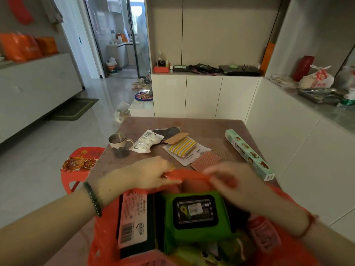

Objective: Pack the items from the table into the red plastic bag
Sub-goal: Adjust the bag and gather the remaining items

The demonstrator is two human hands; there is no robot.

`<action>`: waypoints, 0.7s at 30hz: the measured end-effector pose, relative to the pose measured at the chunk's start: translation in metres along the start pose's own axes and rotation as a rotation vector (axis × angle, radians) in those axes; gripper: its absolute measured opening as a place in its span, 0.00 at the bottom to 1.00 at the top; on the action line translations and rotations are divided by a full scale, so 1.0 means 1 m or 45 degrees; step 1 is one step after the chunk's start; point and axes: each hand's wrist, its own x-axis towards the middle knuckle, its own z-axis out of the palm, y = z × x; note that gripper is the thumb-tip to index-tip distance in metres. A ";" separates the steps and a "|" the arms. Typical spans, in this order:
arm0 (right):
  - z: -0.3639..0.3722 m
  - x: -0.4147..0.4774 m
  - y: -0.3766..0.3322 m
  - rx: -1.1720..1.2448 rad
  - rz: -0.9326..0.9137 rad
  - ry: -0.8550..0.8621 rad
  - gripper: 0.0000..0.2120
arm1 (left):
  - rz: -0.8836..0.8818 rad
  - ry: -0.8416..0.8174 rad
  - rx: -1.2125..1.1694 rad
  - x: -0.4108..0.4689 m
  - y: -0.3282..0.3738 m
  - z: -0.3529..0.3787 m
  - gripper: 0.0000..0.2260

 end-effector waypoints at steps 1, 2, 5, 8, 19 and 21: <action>-0.012 0.018 0.009 0.040 0.028 0.208 0.10 | 0.024 -0.032 0.010 0.000 -0.001 -0.003 0.21; -0.021 0.037 0.021 0.065 0.082 0.319 0.10 | 0.036 -0.062 -0.002 0.000 -0.002 -0.007 0.23; -0.032 0.094 0.074 -0.003 0.364 0.275 0.10 | -0.036 -0.054 -0.163 0.008 -0.013 -0.020 0.23; -0.018 0.136 0.126 -0.101 0.718 -0.031 0.28 | -0.170 0.062 -0.466 0.032 -0.034 -0.025 0.21; 0.094 0.179 0.266 -0.456 1.014 -0.391 0.44 | -0.435 -0.077 -0.613 0.168 -0.105 0.038 0.22; 0.096 0.179 0.273 -0.406 0.951 -0.310 0.38 | -0.462 -0.130 -0.697 0.187 -0.109 0.052 0.25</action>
